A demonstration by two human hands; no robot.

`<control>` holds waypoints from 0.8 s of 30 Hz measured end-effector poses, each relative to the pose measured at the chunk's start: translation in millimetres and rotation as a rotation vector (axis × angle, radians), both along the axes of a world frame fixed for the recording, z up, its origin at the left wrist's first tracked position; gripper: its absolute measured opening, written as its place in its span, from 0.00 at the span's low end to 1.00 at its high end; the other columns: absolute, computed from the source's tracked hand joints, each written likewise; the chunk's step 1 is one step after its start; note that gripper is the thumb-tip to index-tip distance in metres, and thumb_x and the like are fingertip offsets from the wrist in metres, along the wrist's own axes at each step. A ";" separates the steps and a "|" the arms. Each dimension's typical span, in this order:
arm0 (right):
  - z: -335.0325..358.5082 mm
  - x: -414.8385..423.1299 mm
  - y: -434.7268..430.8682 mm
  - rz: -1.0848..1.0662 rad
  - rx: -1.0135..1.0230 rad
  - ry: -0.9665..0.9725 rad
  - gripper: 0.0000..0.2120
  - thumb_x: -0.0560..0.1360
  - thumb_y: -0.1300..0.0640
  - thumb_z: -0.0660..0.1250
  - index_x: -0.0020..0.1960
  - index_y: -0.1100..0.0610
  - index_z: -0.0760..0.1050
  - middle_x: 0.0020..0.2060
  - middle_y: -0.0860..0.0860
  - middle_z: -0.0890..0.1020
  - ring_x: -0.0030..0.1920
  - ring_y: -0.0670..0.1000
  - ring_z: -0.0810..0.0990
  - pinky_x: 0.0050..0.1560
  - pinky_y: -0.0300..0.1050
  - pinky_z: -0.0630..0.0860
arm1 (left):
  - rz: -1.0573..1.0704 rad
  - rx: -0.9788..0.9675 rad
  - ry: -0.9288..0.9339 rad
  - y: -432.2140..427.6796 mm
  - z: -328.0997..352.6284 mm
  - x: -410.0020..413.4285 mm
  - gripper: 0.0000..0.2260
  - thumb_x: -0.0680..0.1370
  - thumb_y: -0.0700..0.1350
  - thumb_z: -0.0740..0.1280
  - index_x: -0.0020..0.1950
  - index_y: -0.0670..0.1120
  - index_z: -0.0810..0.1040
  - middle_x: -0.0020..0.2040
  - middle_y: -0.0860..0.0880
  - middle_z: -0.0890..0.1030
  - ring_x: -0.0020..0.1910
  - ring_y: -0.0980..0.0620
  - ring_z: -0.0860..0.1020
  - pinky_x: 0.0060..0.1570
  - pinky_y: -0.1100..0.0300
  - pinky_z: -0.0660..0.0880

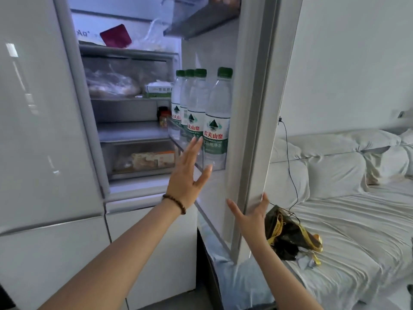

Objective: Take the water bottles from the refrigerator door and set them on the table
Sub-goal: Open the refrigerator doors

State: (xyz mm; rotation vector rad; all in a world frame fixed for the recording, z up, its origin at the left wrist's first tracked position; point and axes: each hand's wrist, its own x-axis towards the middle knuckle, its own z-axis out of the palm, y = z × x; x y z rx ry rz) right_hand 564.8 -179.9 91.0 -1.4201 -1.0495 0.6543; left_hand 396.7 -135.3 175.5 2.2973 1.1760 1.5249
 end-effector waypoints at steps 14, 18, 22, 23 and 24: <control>5.7 100.4 41.3 0.029 -0.084 -0.029 0.54 0.65 0.44 0.74 0.76 0.53 0.41 0.76 0.55 0.48 0.76 0.57 0.49 0.74 0.57 0.52 | 0.129 -0.067 0.376 20.0 22.0 84.6 0.28 0.75 0.63 0.48 0.74 0.58 0.52 0.77 0.47 0.51 0.75 0.43 0.53 0.71 0.43 0.54; -1.4 85.8 20.2 -0.068 0.026 -0.021 0.46 0.66 0.45 0.74 0.74 0.48 0.51 0.74 0.51 0.56 0.74 0.55 0.56 0.71 0.58 0.60 | 0.088 -0.074 0.399 18.2 14.7 76.2 0.29 0.75 0.63 0.47 0.75 0.58 0.50 0.77 0.48 0.50 0.75 0.45 0.52 0.69 0.50 0.51; -13.5 40.0 3.8 -0.066 0.143 -0.075 0.40 0.67 0.50 0.75 0.73 0.52 0.57 0.70 0.51 0.61 0.69 0.51 0.62 0.65 0.45 0.63 | 0.185 -0.286 0.236 25.0 -27.6 17.3 0.26 0.78 0.59 0.54 0.74 0.54 0.54 0.77 0.49 0.54 0.74 0.47 0.56 0.69 0.46 0.61; -17.6 25.3 4.3 -0.041 0.140 -0.075 0.39 0.67 0.51 0.74 0.73 0.53 0.58 0.70 0.52 0.61 0.69 0.51 0.62 0.64 0.44 0.62 | 0.232 -0.385 0.168 25.5 -41.2 -2.7 0.26 0.78 0.57 0.55 0.74 0.52 0.56 0.76 0.48 0.56 0.74 0.47 0.57 0.70 0.46 0.61; -21.5 9.8 6.3 -0.006 0.123 -0.061 0.38 0.68 0.52 0.74 0.72 0.54 0.58 0.70 0.52 0.61 0.70 0.51 0.62 0.64 0.44 0.62 | 0.275 -0.489 0.086 24.1 -53.7 -23.6 0.25 0.78 0.57 0.56 0.74 0.50 0.57 0.75 0.47 0.58 0.73 0.47 0.59 0.70 0.48 0.61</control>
